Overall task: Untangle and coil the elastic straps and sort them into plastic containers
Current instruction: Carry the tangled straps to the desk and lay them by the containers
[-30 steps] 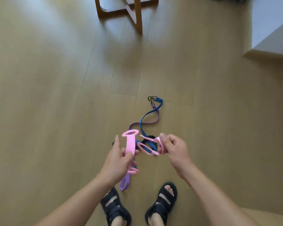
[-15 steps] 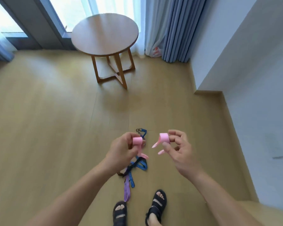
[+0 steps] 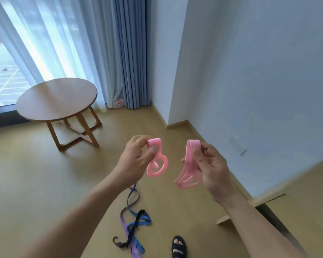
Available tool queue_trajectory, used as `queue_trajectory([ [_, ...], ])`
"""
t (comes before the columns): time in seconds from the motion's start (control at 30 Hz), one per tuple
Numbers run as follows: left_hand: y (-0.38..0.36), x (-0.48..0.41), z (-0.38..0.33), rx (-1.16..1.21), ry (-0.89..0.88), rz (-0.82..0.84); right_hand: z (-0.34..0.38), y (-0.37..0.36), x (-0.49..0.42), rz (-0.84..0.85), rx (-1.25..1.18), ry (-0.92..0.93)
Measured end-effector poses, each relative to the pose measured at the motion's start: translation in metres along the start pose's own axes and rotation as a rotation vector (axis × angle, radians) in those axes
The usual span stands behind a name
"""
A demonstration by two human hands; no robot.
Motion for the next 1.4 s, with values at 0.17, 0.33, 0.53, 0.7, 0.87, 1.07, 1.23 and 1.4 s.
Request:
queue_trajectory([
  [0.17,-0.035,0.016,-0.034,0.308,0.008,0.211,0.035,0.033,0.052,-0.093,-0.002,0.036],
  [0.33,-0.081,0.034,-0.074,0.442,0.035,0.293,0.06,0.068,0.1,-0.114,0.012,0.036],
  [0.53,-0.178,0.07,-0.122,0.512,0.13,0.568,0.077,0.111,0.15,-0.189,0.067,0.058],
  [0.7,-0.268,0.105,-0.166,0.501,0.093,0.728,0.086,0.186,0.199,-0.281,0.053,0.074],
  [0.87,-0.356,0.144,-0.213,0.523,0.064,0.836,0.095,0.277,0.249,-0.387,0.143,0.088],
  [1.07,-0.442,0.186,-0.264,0.509,0.042,0.92,0.1,0.367,0.304,-0.507,0.195,0.1],
  [1.23,-0.499,0.226,-0.293,0.552,0.134,1.074,0.104,0.423,0.349,-0.621,0.311,0.104],
  [1.4,-0.543,0.248,-0.296,0.508,0.248,1.095,0.091,0.458,0.379,-0.671,0.44,0.013],
])
Point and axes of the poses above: each hand's wrist, its own x-axis away from the middle knuckle, its own y-axis out of the back of the hand, z = x × y, the point moved 6 cm from there along -x, towards the middle knuckle, and after that the axes turned 1 degree about y, right-handed, at the moved point
